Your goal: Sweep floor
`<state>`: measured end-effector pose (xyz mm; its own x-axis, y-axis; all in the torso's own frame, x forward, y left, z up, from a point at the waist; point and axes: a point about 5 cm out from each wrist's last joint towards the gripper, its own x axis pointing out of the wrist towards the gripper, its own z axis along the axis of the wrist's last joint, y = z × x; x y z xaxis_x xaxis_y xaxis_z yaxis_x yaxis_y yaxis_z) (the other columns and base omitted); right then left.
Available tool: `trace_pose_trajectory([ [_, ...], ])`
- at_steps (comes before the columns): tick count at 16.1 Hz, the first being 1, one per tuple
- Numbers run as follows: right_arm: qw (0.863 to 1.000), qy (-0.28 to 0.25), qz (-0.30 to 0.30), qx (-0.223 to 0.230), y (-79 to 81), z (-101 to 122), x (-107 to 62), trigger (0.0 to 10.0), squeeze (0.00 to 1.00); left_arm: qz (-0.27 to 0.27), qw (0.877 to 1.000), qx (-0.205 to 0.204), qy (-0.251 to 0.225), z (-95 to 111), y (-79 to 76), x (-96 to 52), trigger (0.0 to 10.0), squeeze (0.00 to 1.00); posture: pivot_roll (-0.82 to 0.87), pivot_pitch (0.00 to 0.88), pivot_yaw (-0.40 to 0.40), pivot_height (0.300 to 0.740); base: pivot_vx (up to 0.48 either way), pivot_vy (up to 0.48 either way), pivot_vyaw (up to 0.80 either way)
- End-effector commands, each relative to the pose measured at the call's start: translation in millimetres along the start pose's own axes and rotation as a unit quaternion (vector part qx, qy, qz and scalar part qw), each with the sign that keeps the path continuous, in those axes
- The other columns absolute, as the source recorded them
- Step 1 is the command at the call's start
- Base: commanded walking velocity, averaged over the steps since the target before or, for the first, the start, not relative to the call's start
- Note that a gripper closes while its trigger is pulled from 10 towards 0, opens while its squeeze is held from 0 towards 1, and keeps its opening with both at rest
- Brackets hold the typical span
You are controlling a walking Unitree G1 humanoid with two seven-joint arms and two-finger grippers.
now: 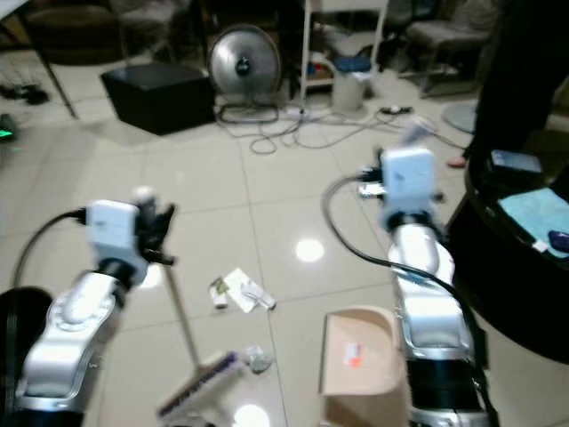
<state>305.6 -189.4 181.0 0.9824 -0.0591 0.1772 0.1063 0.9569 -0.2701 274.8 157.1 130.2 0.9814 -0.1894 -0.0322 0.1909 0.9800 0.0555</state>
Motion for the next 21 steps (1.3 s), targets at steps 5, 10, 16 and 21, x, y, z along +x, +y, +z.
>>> trace_pose_trajectory([
  [5,1.0,-0.025,0.005,0.016,1.9,7.6,1.2,10.0,0.0,0.012,0.999,0.01,-0.037,17.0,1.1,8.1,10.0,0.0,0.04,0.035,0.008,0.74,0.0,0.095,0.0],
  [10,0.999,-0.027,0.031,0.007,10.0,6.3,-0.6,10.0,0.0,0.006,0.998,0.021,-0.053,21.1,-3.3,10.3,10.0,0.0,0.04,0.036,0.009,0.74,0.121,0.0,0.61],
  [16,0.999,-0.032,0.034,0.016,11.9,3.5,-3.4,10.0,0.0,0.01,0.998,0.023,-0.054,20.5,-2.0,10.3,10.0,0.0,0.04,0.034,0.01,0.74,0.364,0.0,0.62],
  [21,1.0,-0.002,-0.022,-0.008,-4.4,-14.9,-11.6,10.0,0.0,-0.007,0.998,0.006,-0.055,19.2,-5.6,12.0,10.0,0.0,0.04,0.034,0.019,0.74,0.144,0.0,0.0],
])
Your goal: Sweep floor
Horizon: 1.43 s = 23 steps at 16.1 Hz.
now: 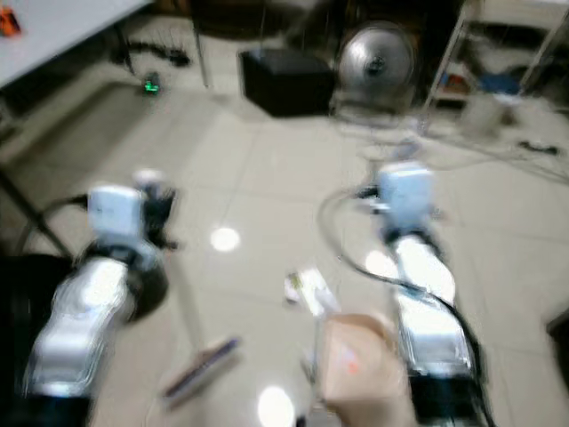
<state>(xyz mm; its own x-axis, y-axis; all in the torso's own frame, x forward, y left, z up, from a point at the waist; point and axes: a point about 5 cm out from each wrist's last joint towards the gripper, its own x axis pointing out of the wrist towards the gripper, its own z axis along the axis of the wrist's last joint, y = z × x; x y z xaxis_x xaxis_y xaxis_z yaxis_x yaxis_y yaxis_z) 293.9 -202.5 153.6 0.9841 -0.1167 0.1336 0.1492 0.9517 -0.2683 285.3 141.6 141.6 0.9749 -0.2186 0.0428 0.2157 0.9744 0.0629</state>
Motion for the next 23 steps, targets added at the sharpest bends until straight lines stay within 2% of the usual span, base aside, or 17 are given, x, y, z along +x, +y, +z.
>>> trace_pose_trajectory([
  [1,1.0,-0.027,-0.001,-0.004,1.3,11.4,2.4,10.0,0.0,0.001,1.0,0.002,-0.016,6.2,6.6,-0.3,10.0,0.0,0.04,0.035,0.023,0.74,0.0,0.0,0.0],
  [7,1.0,-0.02,-0.021,0.001,-1.7,6.5,-3.6,10.0,0.0,-0.027,0.999,0.008,-0.019,4.8,0.9,4.0,10.0,0.0,0.04,0.034,0.035,0.74,0.0,0.0,0.0],
  [15,0.998,-0.045,-0.022,0.038,0.3,13.6,-0.1,10.0,0.0,-0.037,0.999,0.013,-0.023,7.2,-1.3,7.7,10.0,0.0,0.05,0.033,0.044,0.74,0.0,-0.311,0.0],
  [19,0.997,-0.07,-0.026,0.03,0.5,17.4,6.5,10.0,0.0,-0.038,0.999,0.015,-0.024,8.2,-0.2,9.1,10.0,0.0,0.05,0.038,0.047,0.74,0.0,-0.297,0.0],
  [21,0.997,-0.066,-0.023,0.037,0.9,16.5,8.6,10.0,0.0,-0.033,0.999,-0.012,-0.008,5.1,2.8,11.6,10.0,0.0,0.05,0.044,0.051,0.74,0.0,0.24,0.0],
  [23,0.997,-0.07,-0.013,0.042,3.0,15.6,10.1,10.0,0.0,-0.033,0.999,-0.008,-0.011,6.6,4.7,13.4,10.0,0.0,0.05,0.054,0.058,0.74,0.0,0.48,0.0],
])
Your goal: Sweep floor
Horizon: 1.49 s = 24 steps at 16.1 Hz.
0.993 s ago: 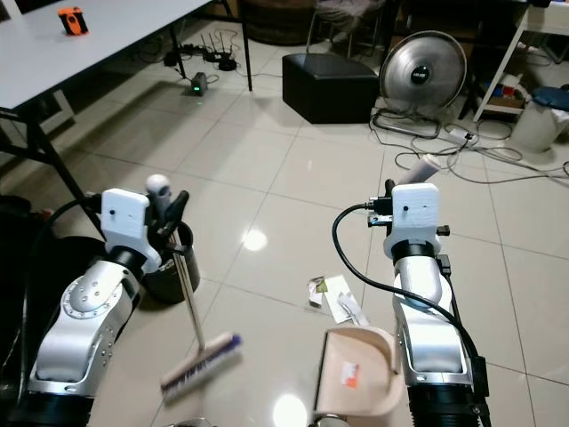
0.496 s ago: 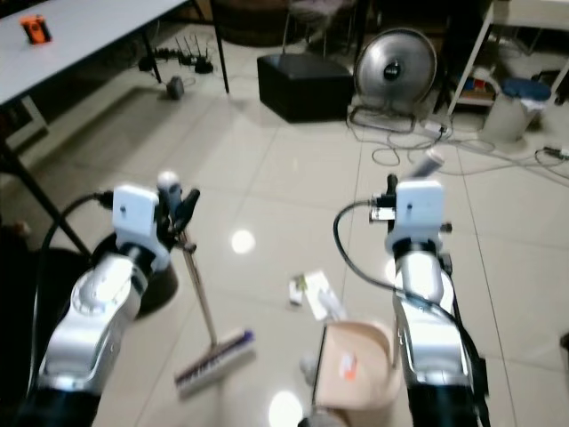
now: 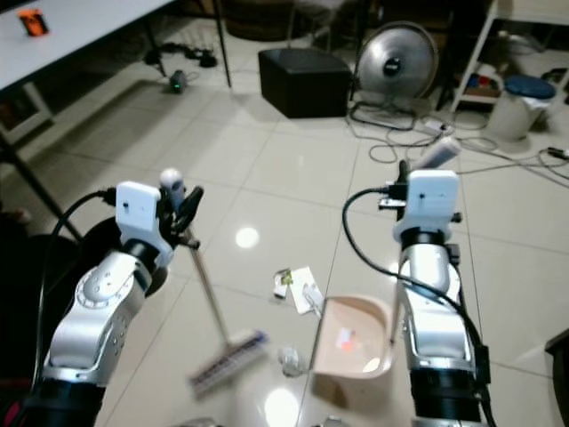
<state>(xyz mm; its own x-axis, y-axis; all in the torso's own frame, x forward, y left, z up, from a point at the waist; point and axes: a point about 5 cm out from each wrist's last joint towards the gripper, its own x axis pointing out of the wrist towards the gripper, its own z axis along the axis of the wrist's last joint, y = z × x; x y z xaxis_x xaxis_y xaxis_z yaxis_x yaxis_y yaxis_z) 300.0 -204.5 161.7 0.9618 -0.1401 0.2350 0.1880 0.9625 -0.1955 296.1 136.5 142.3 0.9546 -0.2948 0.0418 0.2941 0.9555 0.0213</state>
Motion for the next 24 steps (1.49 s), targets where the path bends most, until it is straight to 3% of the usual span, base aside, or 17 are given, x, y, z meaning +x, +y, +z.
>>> trace_pose_trajectory([
  [1,0.999,-0.029,0.018,0.009,8.2,7.8,4.6,10.0,0.0,0.009,0.999,0.028,-0.015,8.5,8.2,3.2,10.0,0.0,0.05,0.067,0.065,0.74,0.0,0.277,0.0],
  [6,0.998,-0.039,0.044,-0.008,5.8,-4.2,7.2,10.0,0.0,0.05,0.997,0.039,-0.036,14.4,16.8,12.1,10.0,0.0,0.08,0.151,0.092,0.74,0.0,0.0,0.0],
  [9,0.995,-0.043,0.074,-0.042,7.3,-16.1,10.1,10.0,0.0,0.079,0.994,0.039,-0.061,15.1,22.3,9.1,10.0,0.0,0.12,0.242,0.108,0.74,0.0,0.0,0.0],
  [13,0.991,-0.076,0.07,-0.086,4.7,-15.1,20.7,10.0,0.0,0.109,0.989,0.037,-0.091,18.6,31.8,1.4,10.0,0.0,0.14,0.332,0.104,0.74,0.0,0.0,0.0],
  [16,0.987,-0.091,0.079,-0.111,19.4,-20.3,27.7,10.0,0.0,0.136,0.984,0.049,-0.104,20.9,42.6,3.5,10.0,0.0,0.16,0.368,0.09,0.74,0.0,0.0,0.0],
  [20,0.986,-0.105,0.07,-0.111,39.2,-19.7,34.7,10.0,0.0,0.157,0.98,0.058,-0.111,24.7,51.5,5.7,10.0,0.0,0.17,0.386,0.067,0.74,0.0,0.0,0.0],
  [24,0.984,-0.153,0.06,-0.072,50.2,1.6,45.5,10.0,0.0,0.174,0.976,0.055,-0.119,26.2,58.5,-2.6,10.0,0.0,0.13,0.28,0.054,0.74,0.0,0.0,0.0],
])
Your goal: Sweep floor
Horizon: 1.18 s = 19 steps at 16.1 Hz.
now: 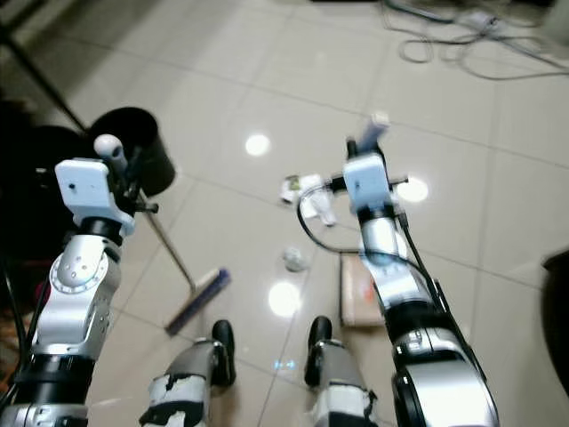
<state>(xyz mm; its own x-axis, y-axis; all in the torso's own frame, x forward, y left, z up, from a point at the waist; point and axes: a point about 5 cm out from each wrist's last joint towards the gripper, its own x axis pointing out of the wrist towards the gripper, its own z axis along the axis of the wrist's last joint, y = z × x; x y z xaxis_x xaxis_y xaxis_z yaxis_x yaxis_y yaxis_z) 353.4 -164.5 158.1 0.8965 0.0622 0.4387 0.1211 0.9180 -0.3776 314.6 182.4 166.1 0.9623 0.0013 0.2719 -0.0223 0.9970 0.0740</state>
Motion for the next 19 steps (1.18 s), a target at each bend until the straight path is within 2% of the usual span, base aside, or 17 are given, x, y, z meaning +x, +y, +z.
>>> trace_pose_trajectory([
  [1,1.0,-0.025,-0.012,0.003,-1.4,8.7,4.1,10.0,0.0,0.021,1.0,-0.002,-0.009,4.3,11.9,-3.2,10.0,0.0,0.13,0.282,0.048,0.74,0.0,0.0,0.0],
  [2,0.998,-0.043,-0.046,0.0,-11.3,14.1,1.2,10.0,0.0,0.006,1.0,-0.016,0.024,0.2,8.0,0.9,10.0,0.0,0.12,0.335,0.053,0.74,0.0,0.0,0.0],
  [3,0.997,-0.051,-0.05,-0.002,-14.6,15.5,-3.1,10.0,0.0,0.002,0.999,-0.021,0.028,-0.2,4.9,0.9,10.0,0.0,0.11,0.333,0.07,0.74,0.0,0.0,0.0],
  [5,0.997,-0.057,-0.054,-0.008,-21.1,16.4,-19.9,10.0,0.0,-0.023,0.999,-0.002,0.037,-2.0,-3.2,-1.7,10.0,0.0,0.07,0.239,0.071,0.74,0.0,0.0,0.0],
  [7,0.997,-0.04,-0.064,-0.005,-31.5,17.9,-35.3,10.0,0.0,-0.031,0.999,-0.006,0.037,3.6,-7.3,-3.7,10.0,0.0,0.03,0.22,0.073,0.74,0.0,0.0,0.0],
  [10,0.993,0.011,-0.115,0.04,-48.6,25.7,-54.9,10.0,0.0,-0.061,0.997,-0.023,0.029,10.2,-14.4,-10.5,10.0,0.0,0.01,0.154,0.073,0.74,0.0,0.0,0.0],
  [15,0.993,0.049,-0.084,0.066,-42.8,38.3,-58.8,10.0,0.0,-0.081,0.996,-0.01,0.027,11.8,-19.6,-21.0,10.0,0.0,0.02,0.086,0.063,0.74,0.0,0.0,0.0],
  [19,0.989,0.078,-0.087,0.092,-46.8,39.5,-61.1,10.0,0.0,-0.099,0.995,-0.009,0.028,16.9,-28.6,-20.1,10.0,0.0,0.03,0.075,0.07,0.74,0.368,0.0,-0.2],
])
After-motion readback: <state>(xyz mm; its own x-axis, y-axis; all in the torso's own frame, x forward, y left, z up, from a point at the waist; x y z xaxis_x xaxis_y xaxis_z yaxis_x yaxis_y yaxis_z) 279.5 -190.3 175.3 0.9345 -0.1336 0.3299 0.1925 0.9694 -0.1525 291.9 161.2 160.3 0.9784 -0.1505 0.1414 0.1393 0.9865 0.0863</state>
